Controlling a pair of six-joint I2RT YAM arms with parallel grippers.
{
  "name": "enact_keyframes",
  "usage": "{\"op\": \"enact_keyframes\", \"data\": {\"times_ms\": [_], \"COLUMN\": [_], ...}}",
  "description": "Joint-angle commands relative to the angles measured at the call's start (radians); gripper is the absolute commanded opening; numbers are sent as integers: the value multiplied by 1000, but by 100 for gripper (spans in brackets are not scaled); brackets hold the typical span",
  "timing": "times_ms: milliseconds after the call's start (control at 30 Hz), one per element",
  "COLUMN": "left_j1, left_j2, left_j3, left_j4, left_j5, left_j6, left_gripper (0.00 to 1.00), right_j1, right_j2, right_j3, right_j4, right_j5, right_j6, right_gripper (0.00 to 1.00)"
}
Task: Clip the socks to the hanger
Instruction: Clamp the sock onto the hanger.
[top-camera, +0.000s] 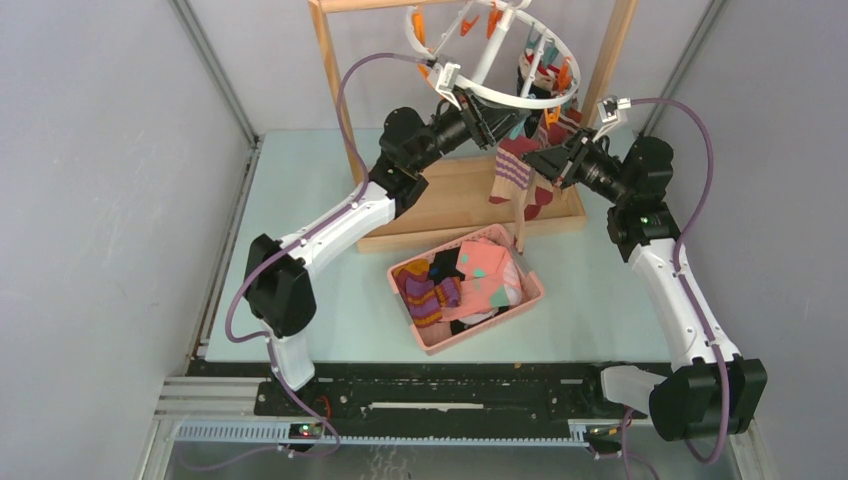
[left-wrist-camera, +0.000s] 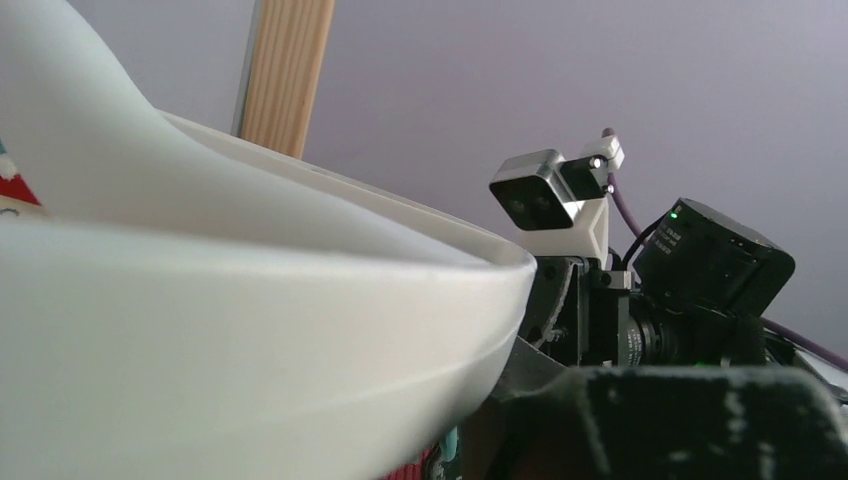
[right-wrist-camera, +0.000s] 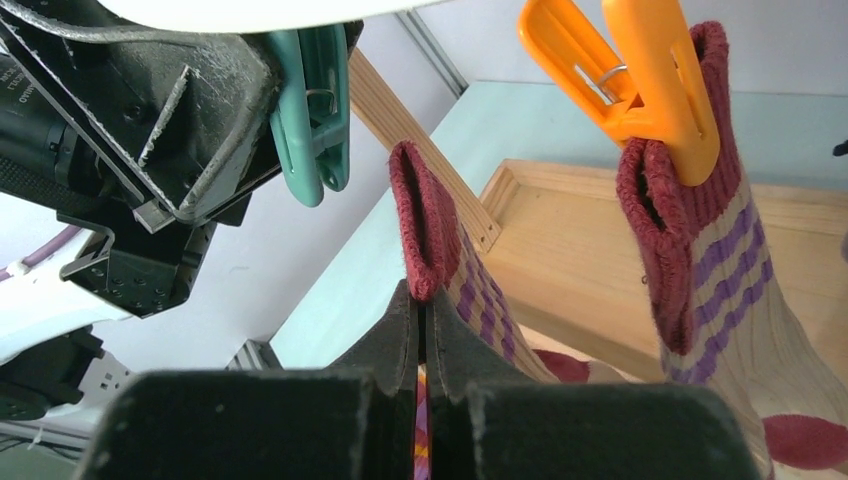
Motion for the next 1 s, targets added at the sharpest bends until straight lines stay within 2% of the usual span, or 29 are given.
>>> {"op": "enact_keyframes", "data": {"times_ms": [0,367,967], "left_j1": [6,7,15], "left_j2": [-9,-4,-10], "left_j3": [22,26,7], "left_j4": [63,78,118], "left_j5": [23,38,59], "left_j6": [-28,-44,-78], "left_gripper": [12,12,13], "right_j1": [6,39,36], "right_j2": [-5,-13,21], "right_j3": [47,47,47], "right_j4": [39,81,206], "right_j5": [-31,-85,-140], "right_j6": [15,-8,90], "right_gripper": [0,0,0]}}
